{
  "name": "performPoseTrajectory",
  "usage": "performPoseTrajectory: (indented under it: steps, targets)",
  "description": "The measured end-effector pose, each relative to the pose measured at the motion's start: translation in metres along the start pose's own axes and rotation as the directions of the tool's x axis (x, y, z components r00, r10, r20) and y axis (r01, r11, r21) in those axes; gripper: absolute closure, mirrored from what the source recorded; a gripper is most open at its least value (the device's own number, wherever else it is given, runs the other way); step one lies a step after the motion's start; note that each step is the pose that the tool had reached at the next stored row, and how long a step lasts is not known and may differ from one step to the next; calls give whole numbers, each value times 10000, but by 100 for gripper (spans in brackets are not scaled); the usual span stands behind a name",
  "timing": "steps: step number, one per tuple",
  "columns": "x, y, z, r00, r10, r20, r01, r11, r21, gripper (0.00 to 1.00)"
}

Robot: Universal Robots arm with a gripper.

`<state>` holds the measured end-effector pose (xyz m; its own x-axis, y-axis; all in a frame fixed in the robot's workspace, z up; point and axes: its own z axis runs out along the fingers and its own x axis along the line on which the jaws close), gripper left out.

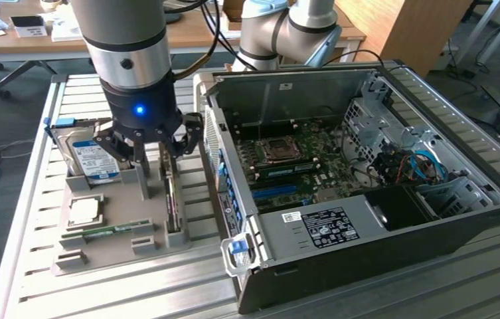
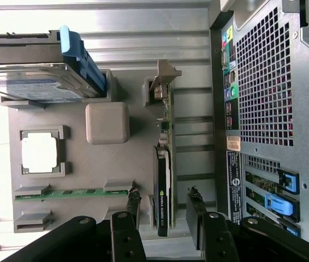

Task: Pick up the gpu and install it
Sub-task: 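Pick up the gpu and move the gpu toward the slot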

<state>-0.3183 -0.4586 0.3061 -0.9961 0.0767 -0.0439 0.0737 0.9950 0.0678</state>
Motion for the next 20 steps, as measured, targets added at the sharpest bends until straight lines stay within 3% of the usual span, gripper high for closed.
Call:
performPoseTrajectory:
  steps: [20]
  targets:
    - [3, -5, 65, 10000, 0, -1, 0, 10000, 1, 53]
